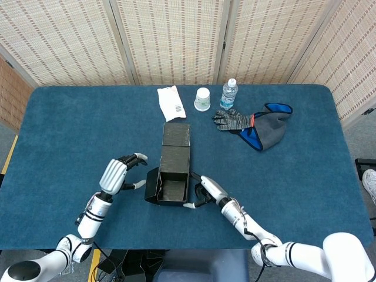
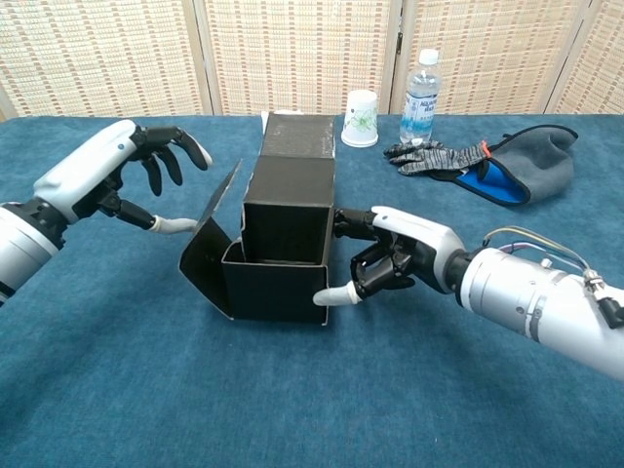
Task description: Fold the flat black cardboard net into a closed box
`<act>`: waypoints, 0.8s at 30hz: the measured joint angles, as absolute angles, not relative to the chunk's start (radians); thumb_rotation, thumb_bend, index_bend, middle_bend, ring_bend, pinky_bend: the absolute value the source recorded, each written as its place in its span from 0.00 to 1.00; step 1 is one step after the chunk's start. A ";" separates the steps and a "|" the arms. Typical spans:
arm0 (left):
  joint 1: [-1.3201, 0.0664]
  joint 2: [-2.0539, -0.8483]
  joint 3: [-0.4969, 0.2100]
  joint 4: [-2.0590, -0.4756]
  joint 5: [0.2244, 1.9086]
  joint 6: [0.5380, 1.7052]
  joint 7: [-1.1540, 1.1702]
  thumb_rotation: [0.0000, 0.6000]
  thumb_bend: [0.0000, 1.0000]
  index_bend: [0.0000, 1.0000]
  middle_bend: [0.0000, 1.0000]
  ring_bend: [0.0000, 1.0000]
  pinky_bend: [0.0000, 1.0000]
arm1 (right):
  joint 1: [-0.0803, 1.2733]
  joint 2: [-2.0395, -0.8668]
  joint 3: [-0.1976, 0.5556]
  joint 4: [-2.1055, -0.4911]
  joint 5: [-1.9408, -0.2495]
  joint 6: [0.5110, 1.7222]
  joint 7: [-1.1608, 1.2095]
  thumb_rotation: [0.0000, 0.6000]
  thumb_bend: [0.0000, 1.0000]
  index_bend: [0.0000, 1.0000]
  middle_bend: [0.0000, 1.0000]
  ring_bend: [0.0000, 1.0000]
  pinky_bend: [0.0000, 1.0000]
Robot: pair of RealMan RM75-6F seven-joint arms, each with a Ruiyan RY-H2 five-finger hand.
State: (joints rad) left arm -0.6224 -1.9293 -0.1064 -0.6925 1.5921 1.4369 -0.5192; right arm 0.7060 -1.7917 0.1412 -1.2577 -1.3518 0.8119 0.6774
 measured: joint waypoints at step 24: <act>-0.606 -2.038 -0.051 -0.523 1.643 1.542 -0.612 1.00 0.05 0.44 0.48 0.53 0.56 | 0.694 -1.800 0.140 -1.238 -1.366 0.814 0.641 1.00 0.36 0.28 0.34 0.75 1.00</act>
